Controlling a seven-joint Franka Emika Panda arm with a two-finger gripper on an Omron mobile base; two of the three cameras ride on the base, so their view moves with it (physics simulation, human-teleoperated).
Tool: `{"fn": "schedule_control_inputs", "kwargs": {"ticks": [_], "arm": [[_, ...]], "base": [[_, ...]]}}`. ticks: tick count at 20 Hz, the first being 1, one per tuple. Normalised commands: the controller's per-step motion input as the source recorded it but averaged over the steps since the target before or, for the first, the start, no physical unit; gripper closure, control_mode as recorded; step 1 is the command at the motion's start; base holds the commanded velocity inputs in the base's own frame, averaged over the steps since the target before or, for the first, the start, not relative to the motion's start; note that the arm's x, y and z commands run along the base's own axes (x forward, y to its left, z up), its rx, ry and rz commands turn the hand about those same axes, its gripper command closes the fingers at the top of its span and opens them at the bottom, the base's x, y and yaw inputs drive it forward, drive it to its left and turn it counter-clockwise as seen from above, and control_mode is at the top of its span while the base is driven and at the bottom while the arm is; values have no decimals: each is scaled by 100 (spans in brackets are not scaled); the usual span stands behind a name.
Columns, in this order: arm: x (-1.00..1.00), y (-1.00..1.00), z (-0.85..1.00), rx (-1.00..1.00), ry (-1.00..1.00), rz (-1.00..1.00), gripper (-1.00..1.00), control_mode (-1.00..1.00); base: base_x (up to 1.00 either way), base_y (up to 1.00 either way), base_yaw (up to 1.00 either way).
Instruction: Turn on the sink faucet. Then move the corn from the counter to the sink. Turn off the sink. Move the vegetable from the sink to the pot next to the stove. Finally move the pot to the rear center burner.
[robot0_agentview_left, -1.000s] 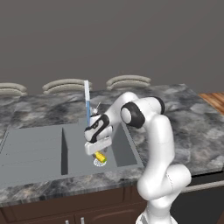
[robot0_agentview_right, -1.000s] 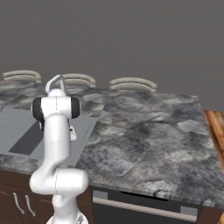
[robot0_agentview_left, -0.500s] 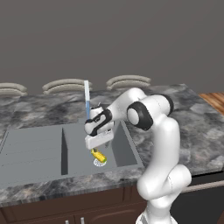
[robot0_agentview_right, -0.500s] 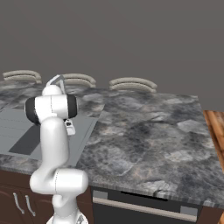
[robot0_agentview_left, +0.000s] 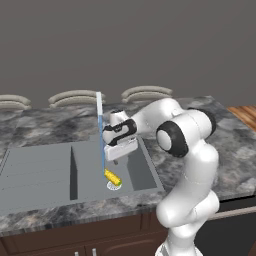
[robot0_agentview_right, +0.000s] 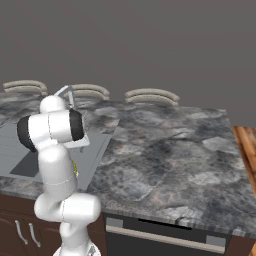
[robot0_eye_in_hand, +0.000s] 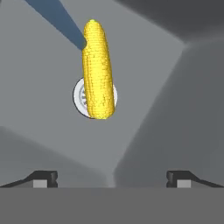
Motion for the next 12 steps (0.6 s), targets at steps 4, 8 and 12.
{"fn": "schedule_control_inputs", "kwargs": {"ticks": [4,8,12], "arm": [[-10,-38,72,0,-8,0,-100,-100],[-5,-24,74,1,-9,4,-100,-100],[-4,-13,41,3,-5,8,-100,-100]], "base": [[0,0,0],[0,0,0],[0,0,0]]}}
